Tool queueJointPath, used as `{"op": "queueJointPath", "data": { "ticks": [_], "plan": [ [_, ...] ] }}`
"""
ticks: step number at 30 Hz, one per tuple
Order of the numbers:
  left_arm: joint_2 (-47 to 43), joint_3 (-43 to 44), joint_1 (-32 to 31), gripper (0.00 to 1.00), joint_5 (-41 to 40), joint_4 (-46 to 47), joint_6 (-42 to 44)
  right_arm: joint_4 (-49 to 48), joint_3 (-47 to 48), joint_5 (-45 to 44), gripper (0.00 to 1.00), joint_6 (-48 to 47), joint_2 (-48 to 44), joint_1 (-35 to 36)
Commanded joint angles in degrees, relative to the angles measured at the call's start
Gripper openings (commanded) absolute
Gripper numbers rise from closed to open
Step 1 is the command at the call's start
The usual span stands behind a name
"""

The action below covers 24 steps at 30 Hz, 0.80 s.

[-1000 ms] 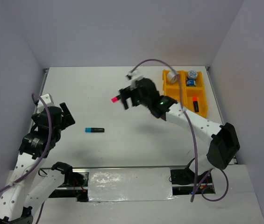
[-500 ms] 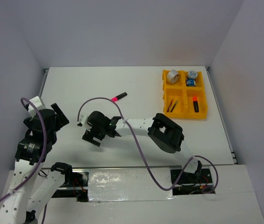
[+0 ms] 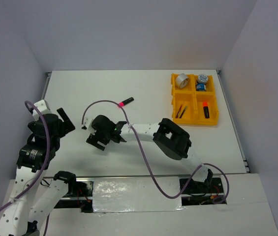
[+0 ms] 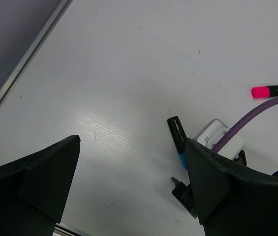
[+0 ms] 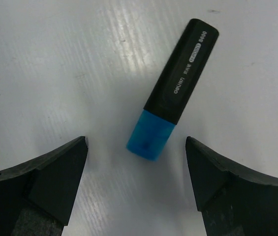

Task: Sort the stationery into containers
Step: Pick up the pen from the center of the board.

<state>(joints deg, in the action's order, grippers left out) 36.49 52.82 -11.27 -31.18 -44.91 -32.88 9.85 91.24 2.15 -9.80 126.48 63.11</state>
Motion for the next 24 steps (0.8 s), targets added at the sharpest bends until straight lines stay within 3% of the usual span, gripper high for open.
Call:
{"op": "queueJointPath", "data": {
  "ticks": [1, 5, 8, 11, 15, 17, 19, 20, 24],
  "plan": [
    [-0.8, 0.1, 0.3, 0.99, 0.5, 2.4, 1.6, -2.2, 3.7, -4.9, 0.88, 2.3, 0.2, -0.1],
    [-1.0, 0.1, 0.3, 0.99, 0.5, 2.4, 1.6, 2.0, 10.5, -7.3, 0.85, 4.3, 4.7, -1.2],
    [-1.2, 0.1, 0.3, 0.99, 0.4, 2.4, 1.5, 3.6, 12.6, -7.0, 0.76, 6.4, 7.2, -1.5],
    [-1.6, 0.1, 0.3, 0.99, 0.2, 2.3, 1.4, 3.3, 11.8, -6.9, 0.61, 7.6, 7.8, -1.7],
    [-2.0, 0.1, 0.3, 0.99, -0.1, 2.2, 1.2, 4.1, 10.3, -8.3, 0.56, 8.7, 7.8, -1.5],
    [-2.1, 0.2, 0.3, 0.99, -0.2, 2.2, 1.2, 4.8, 8.6, -10.1, 0.44, 9.6, 7.3, -1.5],
    [-2.1, 0.1, 0.3, 0.99, -0.2, 2.2, 1.2, 4.6, 6.7, -11.9, 0.24, 11.7, 5.4, -1.5],
    [-2.1, 0.1, 0.3, 0.99, -0.1, 2.2, 1.2, 4.0, 3.9, -12.8, 0.00, 12.3, 4.3, -1.5],
    [-2.2, 0.0, 0.3, 0.99, 0.3, 2.4, 1.4, -0.6, -5.3, -12.1, 0.00, 15.8, -3.4, -2.9]
  ]
}}
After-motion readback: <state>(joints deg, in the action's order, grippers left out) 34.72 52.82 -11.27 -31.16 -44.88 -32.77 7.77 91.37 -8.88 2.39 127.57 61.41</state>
